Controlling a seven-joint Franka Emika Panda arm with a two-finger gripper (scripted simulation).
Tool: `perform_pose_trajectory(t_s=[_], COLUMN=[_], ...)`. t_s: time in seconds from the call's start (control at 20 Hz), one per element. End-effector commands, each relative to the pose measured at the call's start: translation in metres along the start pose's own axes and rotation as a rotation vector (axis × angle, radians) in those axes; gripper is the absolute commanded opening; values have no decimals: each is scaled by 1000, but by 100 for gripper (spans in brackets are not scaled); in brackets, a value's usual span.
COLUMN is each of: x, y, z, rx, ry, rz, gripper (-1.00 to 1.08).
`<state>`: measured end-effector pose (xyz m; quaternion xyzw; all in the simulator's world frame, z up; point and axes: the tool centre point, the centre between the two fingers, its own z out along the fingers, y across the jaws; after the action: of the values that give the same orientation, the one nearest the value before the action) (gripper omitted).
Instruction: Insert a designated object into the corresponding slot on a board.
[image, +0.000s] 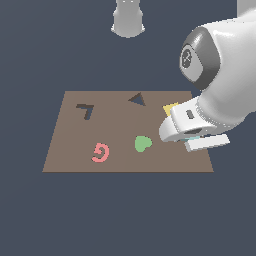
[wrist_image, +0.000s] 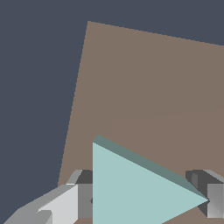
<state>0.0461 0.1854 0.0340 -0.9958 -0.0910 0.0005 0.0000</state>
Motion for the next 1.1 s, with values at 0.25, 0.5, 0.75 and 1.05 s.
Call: perform_pose_trajectory(t_s=[0.25,0.5,0.75,1.05], x=[-31,-58,-84,-112], y=[-12,-16,-13,-3], z=[-1,-2,-3,-3], rx=[0,0,0,0], ry=[1,1,0,0], rz=[-281,-505,-722,-971], gripper=[-100,-100,-100,-100])
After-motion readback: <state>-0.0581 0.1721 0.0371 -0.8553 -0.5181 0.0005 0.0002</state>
